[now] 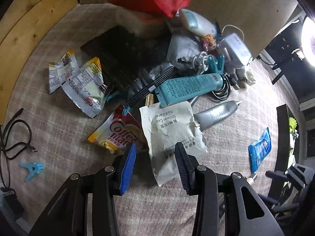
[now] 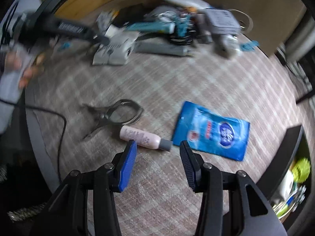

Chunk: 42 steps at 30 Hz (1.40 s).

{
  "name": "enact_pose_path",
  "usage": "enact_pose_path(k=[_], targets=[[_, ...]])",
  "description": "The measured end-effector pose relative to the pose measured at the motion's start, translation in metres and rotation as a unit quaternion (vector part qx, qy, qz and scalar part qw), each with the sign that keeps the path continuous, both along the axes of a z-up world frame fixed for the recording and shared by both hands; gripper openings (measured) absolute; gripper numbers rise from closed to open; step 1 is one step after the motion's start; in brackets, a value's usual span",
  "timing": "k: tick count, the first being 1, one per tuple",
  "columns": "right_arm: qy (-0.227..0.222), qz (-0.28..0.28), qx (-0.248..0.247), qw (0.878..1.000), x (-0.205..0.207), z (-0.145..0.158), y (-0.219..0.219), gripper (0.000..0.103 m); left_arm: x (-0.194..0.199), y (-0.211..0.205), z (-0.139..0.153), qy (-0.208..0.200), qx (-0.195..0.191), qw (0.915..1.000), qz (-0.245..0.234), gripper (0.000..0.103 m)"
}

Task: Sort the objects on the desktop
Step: 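Grasp the pink bottle with right gripper while left grasps the white paper packet, then carry the pink bottle and paper packet into the tray and open both grippers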

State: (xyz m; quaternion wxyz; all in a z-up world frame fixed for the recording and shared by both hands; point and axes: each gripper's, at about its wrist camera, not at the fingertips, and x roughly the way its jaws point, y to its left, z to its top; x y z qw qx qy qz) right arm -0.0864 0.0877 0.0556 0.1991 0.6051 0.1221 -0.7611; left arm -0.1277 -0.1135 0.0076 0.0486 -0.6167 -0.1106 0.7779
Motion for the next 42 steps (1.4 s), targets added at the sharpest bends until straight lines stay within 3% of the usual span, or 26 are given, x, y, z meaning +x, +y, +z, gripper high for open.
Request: enact_pose_path(k=[4,9,14,16,17,18,25,32,42], targets=[[-0.005,0.032,0.011,0.999,-0.001,-0.009,-0.011,0.045,-0.007,0.005,-0.004,0.000,0.012,0.9999,-0.001,0.038],[-0.018,0.051,0.020,0.998,-0.004,-0.024,-0.019,0.045,-0.013,0.024,-0.005,0.007,-0.006,0.9997,-0.024,0.037],[-0.024,0.055,0.018,0.998,-0.005,-0.032,-0.021,0.044,-0.014,0.026,-0.006,0.012,0.001,0.9998,-0.013,0.022],[-0.030,0.050,0.021,0.998,-0.003,-0.037,-0.020,0.037,-0.012,0.026,-0.004,0.016,-0.004,0.9998,-0.007,0.014],[-0.023,0.048,0.020,0.998,-0.002,-0.036,-0.019,0.027,-0.011,0.025,-0.003,0.020,0.000,0.9998,-0.004,0.012],[-0.024,0.042,0.017,0.999,-0.001,-0.035,-0.017,0.021,-0.010,0.024,-0.002,0.021,0.004,0.9998,-0.001,0.010],[-0.036,-0.028,-0.030,0.999,0.006,-0.031,0.009,0.021,0.009,0.016,0.014,0.035,0.015,0.9992,0.011,0.006],[-0.031,-0.097,-0.083,0.991,0.016,-0.018,0.042,0.021,0.027,0.012,0.058,0.063,0.005,0.9979,0.013,0.003],[0.003,-0.142,-0.122,0.982,0.039,0.020,0.064,0.021,0.044,0.058,0.102,0.090,0.011,0.9956,-0.020,0.002]])
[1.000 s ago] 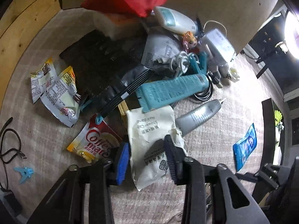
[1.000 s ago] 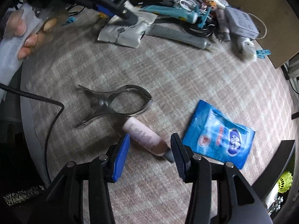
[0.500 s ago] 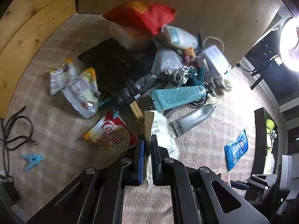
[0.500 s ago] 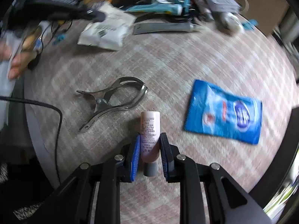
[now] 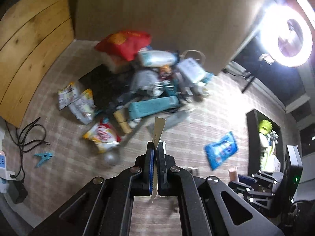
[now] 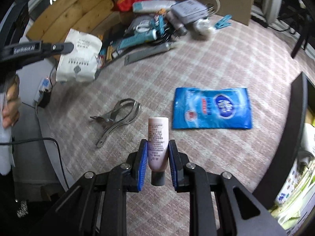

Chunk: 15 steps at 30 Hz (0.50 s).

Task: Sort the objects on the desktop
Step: 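Carry the pink bottle and paper packet into the tray and open both grippers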

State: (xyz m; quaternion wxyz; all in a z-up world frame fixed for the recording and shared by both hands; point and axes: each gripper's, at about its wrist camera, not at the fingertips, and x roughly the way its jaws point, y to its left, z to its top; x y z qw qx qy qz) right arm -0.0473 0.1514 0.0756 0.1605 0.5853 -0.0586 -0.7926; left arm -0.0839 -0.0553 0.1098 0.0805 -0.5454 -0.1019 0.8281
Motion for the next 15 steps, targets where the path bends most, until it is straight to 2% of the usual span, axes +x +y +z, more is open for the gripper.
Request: enact_pose_path(k=[3,7,15], targets=[[0.009,-0.017,0.001,1.000,-0.002,0.004,0.013,0.021,0.003,0.027,0.011,0.009,0.004,0.9997,-0.020,0.002],[0.019,-0.057,0.001,0.998,0.009,0.017,0.052,0.021,0.003,0.073,0.023,0.015,0.014,0.9982,-0.056,0.002],[0.030,-0.144,0.027,0.989,0.045,0.037,0.143,0.021,0.007,0.198,0.033,0.019,0.035,0.9891,-0.142,0.002]])
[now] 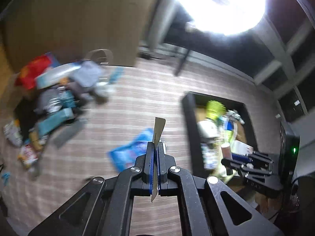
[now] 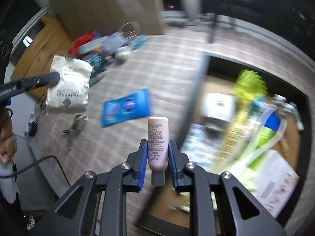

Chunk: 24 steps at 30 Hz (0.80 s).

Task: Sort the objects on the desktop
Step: 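Carry the pink bottle and paper packet into the tray and open both grippers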

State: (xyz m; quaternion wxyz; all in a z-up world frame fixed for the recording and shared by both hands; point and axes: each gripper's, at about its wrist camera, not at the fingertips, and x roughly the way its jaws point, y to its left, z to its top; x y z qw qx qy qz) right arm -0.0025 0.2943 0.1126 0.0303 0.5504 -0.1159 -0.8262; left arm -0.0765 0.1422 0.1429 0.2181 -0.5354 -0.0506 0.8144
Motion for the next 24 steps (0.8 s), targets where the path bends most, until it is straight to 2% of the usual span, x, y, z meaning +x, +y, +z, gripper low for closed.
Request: enact_pose_path(k=[5,10,18,19,20,21,22,23,24], targets=[[0.002,-0.060,0.024,0.998,0.034,0.012,0.071,0.021,0.016,0.081,0.003,-0.009,0.015,0.9975,-0.068,0.002],[-0.002,-0.108,0.043,0.993,0.058,0.016,0.132,0.021,0.037,0.150,0.005,-0.011,0.013,0.9924,-0.122,0.002],[-0.001,-0.143,0.057,0.988,0.071,0.020,0.187,0.021,0.054,0.205,0.011,-0.005,0.001,0.9871,-0.160,0.002],[-0.002,-0.142,0.060,0.988,0.072,0.021,0.190,0.021,0.055,0.210,0.011,-0.005,-0.003,0.9867,-0.162,0.006],[-0.003,-0.141,0.063,0.988,0.072,0.021,0.192,0.021,0.055,0.213,0.010,-0.005,-0.009,0.9869,-0.161,0.019],[-0.005,-0.138,0.067,0.988,0.071,0.021,0.194,0.022,0.055,0.216,0.009,-0.007,-0.016,0.9872,-0.159,0.026],[-0.008,-0.136,0.069,0.988,0.071,0.021,0.194,0.025,0.056,0.217,0.009,-0.006,-0.017,0.9870,-0.160,0.030],[-0.013,-0.139,0.070,0.988,0.071,0.022,0.195,0.033,0.057,0.217,0.010,-0.002,-0.019,0.9869,-0.160,0.030],[-0.013,-0.141,0.071,0.987,0.072,0.022,0.195,0.036,0.058,0.217,0.010,0.001,-0.026,0.9869,-0.159,0.030]])
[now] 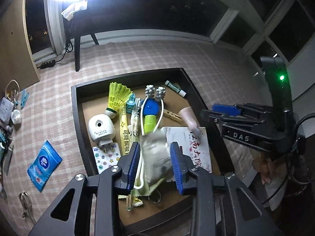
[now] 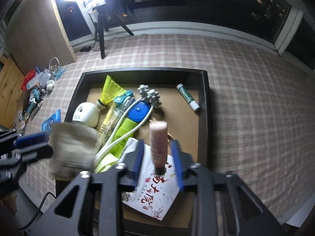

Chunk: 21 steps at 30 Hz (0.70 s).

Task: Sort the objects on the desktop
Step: 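Carry the pink bottle and paper packet into the tray and open both grippers, then grasp the silver metal clip with the right gripper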

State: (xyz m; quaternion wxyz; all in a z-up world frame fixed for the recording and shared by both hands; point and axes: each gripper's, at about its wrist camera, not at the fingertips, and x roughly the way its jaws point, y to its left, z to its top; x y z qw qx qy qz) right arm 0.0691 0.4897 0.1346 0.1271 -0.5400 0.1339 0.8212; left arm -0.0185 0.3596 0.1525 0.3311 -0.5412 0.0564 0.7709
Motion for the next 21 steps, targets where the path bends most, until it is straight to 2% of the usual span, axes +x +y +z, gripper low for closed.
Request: enact_pose_path(k=[9,16,21], targets=[[0.009,0.003,0.001,1.000,0.000,0.003,-0.007,0.036,-0.001,-0.024,-0.003,0.011,-0.020,0.9994,0.025,0.030],[0.013,0.025,0.005,1.000,-0.009,0.005,-0.036,0.036,-0.002,-0.056,-0.003,0.028,-0.044,0.9976,0.045,0.030],[0.017,0.042,0.007,0.999,-0.013,0.008,-0.064,0.037,0.000,-0.087,0.003,0.061,-0.062,0.9935,0.073,0.030]])
